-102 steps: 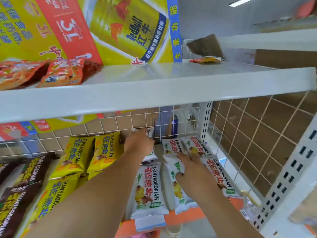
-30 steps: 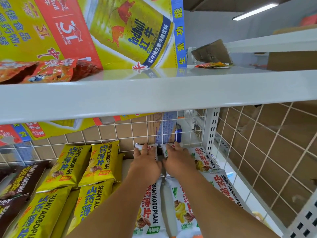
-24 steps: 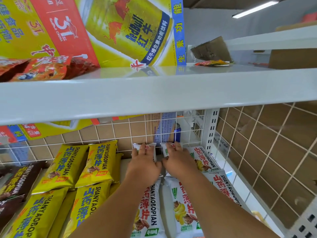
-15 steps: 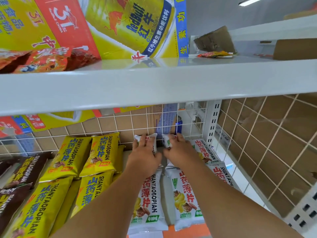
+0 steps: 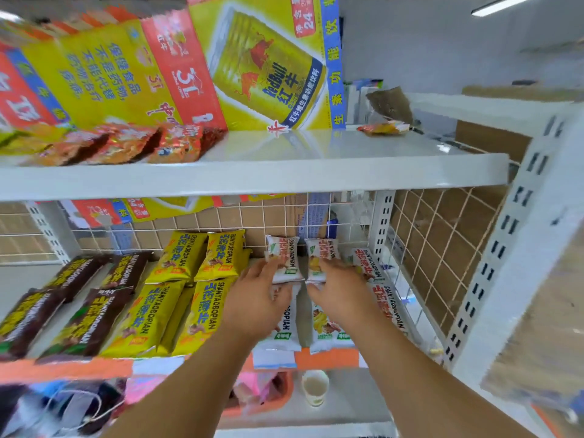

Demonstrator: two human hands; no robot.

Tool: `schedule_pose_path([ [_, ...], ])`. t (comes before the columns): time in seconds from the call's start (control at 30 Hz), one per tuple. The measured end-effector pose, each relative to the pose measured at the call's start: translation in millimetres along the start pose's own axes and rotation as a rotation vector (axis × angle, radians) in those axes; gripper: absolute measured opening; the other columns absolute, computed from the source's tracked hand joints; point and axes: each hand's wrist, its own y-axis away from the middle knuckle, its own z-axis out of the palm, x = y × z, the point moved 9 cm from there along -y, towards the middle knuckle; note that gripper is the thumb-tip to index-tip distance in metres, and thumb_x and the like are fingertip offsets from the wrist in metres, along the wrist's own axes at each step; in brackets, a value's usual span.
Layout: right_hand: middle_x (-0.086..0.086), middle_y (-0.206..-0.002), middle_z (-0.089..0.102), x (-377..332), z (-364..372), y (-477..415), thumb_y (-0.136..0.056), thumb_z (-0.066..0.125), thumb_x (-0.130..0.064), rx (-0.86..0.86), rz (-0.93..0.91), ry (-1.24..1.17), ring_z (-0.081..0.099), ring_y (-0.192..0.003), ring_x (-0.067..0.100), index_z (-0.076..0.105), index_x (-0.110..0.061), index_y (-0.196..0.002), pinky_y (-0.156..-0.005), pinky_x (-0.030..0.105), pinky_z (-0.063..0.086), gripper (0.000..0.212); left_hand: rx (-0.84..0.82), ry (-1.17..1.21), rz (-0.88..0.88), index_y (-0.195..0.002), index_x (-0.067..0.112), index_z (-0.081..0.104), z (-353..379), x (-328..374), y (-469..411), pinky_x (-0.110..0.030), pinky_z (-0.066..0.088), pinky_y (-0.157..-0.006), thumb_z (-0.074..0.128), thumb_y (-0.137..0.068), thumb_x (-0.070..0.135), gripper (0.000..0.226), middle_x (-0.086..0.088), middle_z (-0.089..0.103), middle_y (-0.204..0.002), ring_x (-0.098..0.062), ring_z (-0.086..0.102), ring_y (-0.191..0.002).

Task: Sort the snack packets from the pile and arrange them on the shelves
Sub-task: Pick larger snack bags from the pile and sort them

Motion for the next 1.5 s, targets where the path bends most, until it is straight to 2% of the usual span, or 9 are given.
schedule_pose_path([
  [0.13,-0.001,-0.149,0.048,-45.4,-22.5,41.9,-0.094,0.058,-0.042,0.029,-0.128,-0.075,0.046,-0.135,0.023,0.044,-0.024,-0.150,-0.106,0.034,0.042,0.060,0.089,0.027,-0.031,-0.143,0.030,0.051,-63.9,-3.0,53.0,-0.037,0.049,-0.095,0.050,-0.089,0.053,0.059,-0.002,0.062,-0.135,-0.028,0.057,-0.121],
  [0.37,-0.005,-0.141,0.053,-196.9,-49.0,83.0,-0.091,0.061,-0.042,0.005,-0.440,-0.211,0.048,-0.131,0.019,0.051,-0.027,-0.145,-0.105,0.031,0.041,0.056,0.348,0.014,-0.200,-0.142,0.031,0.053,-197.2,-53.0,129.6,-0.035,0.045,-0.102,0.056,-0.093,0.051,0.053,0.008,0.059,-0.138,-0.017,0.053,-0.127],
  [0.5,-0.008,-0.143,0.051,-295.8,-62.0,108.6,-0.093,0.060,-0.042,-0.026,-0.617,-0.277,0.047,-0.130,0.015,0.050,-0.031,-0.144,-0.102,0.028,0.040,0.054,0.462,-0.077,-0.272,-0.136,0.034,0.057,-277.9,-76.1,175.6,-0.032,0.046,-0.098,0.054,-0.090,0.050,0.049,0.012,0.063,-0.129,-0.015,0.056,-0.118],
  [0.67,-0.005,-0.150,0.047,-401.6,-75.7,138.3,-0.093,0.059,-0.043,-0.064,-0.799,-0.296,0.046,-0.134,0.018,0.047,-0.030,-0.148,-0.105,0.032,0.039,0.057,0.587,-0.202,-0.372,-0.141,0.033,0.053,-379.8,-104.3,223.5,-0.038,0.044,-0.105,0.047,-0.088,0.058,0.059,0.006,0.060,-0.135,-0.019,0.052,-0.127],
  [0.8,0.000,-0.130,0.058,-482.0,-95.9,153.6,-0.088,0.061,-0.039,-0.012,-0.910,-0.281,0.055,-0.120,0.022,0.055,-0.028,-0.138,-0.097,0.034,0.046,0.051,0.675,-0.274,-0.385,-0.138,0.033,0.056,-459.1,-124.4,252.6,-0.035,0.043,-0.104,0.047,-0.092,0.057,0.052,0.008,0.062,-0.133,-0.017,0.053,-0.125],
  [1.0,0.000,-0.119,0.063,-590.3,-112.9,163.6,-0.086,0.061,-0.033,0.035,-0.997,-0.373,0.059,-0.111,0.021,0.063,-0.028,-0.129,-0.090,0.034,0.048,0.043,0.768,-0.345,-0.438,-0.127,0.031,0.064,-571.6,-189.1,284.7,-0.036,0.048,-0.096,0.036,-0.087,0.062,0.058,0.011,0.067,-0.122,-0.014,0.060,-0.115],
  [1.2,-0.008,-0.140,0.053,-675.8,-106.6,154.9,-0.092,0.057,-0.037,0.060,-0.977,-0.298,0.052,-0.125,0.016,0.053,-0.030,-0.141,-0.095,0.028,0.043,0.050,0.806,-0.300,-0.484,-0.123,0.036,0.063,-649.8,-263.6,300.6,-0.031,0.044,-0.076,0.049,-0.098,0.048,0.031,0.015,0.067,-0.113,-0.008,0.058,-0.095],
  [1.33,-0.008,-0.143,0.051,-724.2,-97.2,146.7,-0.092,0.058,-0.038,0.065,-0.945,-0.291,0.055,-0.118,0.016,0.052,-0.032,-0.141,-0.083,0.025,0.040,0.050,0.767,-0.304,-0.487,-0.123,0.038,0.062,-680.8,-308.4,310.3,-0.033,0.049,-0.081,0.048,-0.099,0.049,0.030,0.016,0.066,-0.113,-0.007,0.058,-0.100],
  [1.5,-0.004,-0.142,0.051,-775.7,-72.9,139.2,-0.091,0.058,-0.038,0.034,-0.905,-0.278,0.054,-0.121,0.019,0.054,-0.032,-0.140,-0.094,0.031,0.047,0.050,0.740,-0.301,-0.514,-0.121,0.042,0.062,-707.9,-361.9,328.3,-0.031,0.053,-0.079,0.047,-0.098,0.055,0.030,0.019,0.066,-0.109,0.001,0.060,-0.092],
])
